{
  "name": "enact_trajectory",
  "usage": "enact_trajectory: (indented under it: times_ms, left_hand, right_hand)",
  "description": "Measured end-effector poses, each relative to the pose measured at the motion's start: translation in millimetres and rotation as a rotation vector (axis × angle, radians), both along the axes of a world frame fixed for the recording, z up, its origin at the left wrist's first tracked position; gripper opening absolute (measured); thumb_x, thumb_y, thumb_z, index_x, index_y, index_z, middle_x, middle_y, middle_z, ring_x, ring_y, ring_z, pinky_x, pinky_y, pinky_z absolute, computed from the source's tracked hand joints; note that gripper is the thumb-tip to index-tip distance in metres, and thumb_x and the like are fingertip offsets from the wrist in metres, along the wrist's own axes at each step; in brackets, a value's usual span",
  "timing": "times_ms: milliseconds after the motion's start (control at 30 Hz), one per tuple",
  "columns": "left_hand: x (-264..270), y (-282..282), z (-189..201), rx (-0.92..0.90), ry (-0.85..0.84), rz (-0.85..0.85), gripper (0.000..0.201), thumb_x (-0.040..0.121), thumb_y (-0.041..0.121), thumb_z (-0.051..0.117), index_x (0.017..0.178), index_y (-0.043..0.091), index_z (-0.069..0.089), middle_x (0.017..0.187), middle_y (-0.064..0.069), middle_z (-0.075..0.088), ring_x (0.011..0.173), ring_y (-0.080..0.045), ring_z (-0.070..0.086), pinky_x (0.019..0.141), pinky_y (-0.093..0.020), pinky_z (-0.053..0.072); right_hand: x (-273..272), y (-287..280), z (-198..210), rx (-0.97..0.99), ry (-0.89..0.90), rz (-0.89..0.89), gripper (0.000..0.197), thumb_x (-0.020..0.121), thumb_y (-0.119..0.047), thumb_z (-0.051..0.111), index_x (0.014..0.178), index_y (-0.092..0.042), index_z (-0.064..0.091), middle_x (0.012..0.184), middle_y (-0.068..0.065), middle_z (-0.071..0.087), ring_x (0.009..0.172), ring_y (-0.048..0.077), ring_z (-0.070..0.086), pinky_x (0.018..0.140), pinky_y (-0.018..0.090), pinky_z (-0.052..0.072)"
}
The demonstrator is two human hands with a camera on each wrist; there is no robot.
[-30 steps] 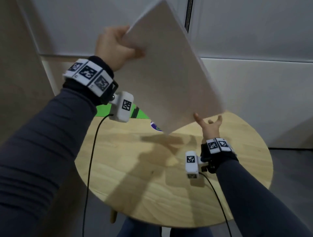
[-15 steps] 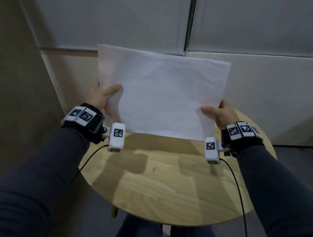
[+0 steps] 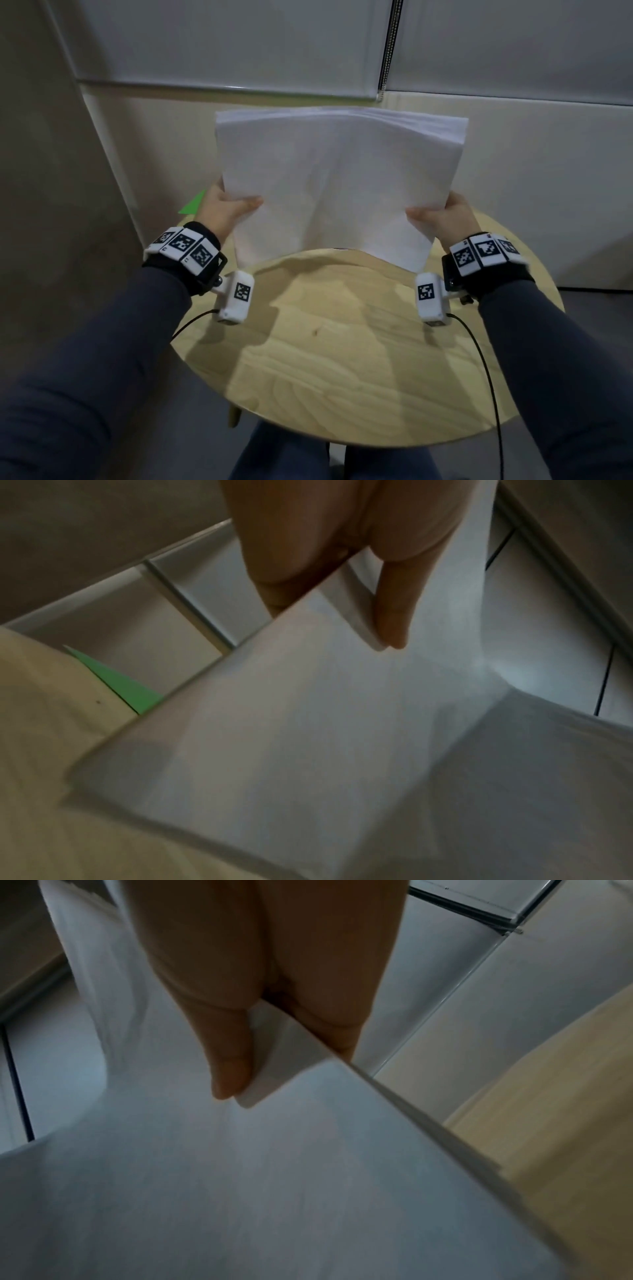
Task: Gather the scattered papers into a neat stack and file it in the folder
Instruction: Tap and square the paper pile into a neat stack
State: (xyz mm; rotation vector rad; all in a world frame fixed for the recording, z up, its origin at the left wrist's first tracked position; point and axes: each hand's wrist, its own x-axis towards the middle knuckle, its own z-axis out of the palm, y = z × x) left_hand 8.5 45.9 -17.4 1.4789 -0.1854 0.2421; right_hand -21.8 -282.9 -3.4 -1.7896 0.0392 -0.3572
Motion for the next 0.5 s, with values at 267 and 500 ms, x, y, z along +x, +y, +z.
enact_trajectory:
  times_ms: [267,500]
  left_hand:
    - [-8.5,9.7,-31.5,0.079,0.112,-0.099,0.049,0.043,0.002,0.077,0.089,0.012,0.063,0.069,0.015,0.075,0.065,0.001,0.07,0.065,-0.017,0.058]
    - [0.2,8.0,-23.0,0.072,0.115,0.033,0.021,0.074,-0.017,0.065,0.076,0.004,0.063,0.055,0.011,0.071,0.056,0.001,0.067,0.065,-0.016,0.057]
  right_hand:
    - [-6.4,-10.1,-38.7,0.047,0.229,0.108,0.05,0.05,-0.026,0.09,0.091,-0.008,0.067,0.097,0.01,0.068,0.1,0.038,0.063,0.091,0.049,0.051]
    - [-3.9,-6.9,-23.2,0.145,0.181,0.07,0.05,0.051,-0.019,0.089,0.092,-0.003,0.065,0.094,0.01,0.068,0.1,0.038,0.064,0.088,0.047,0.053]
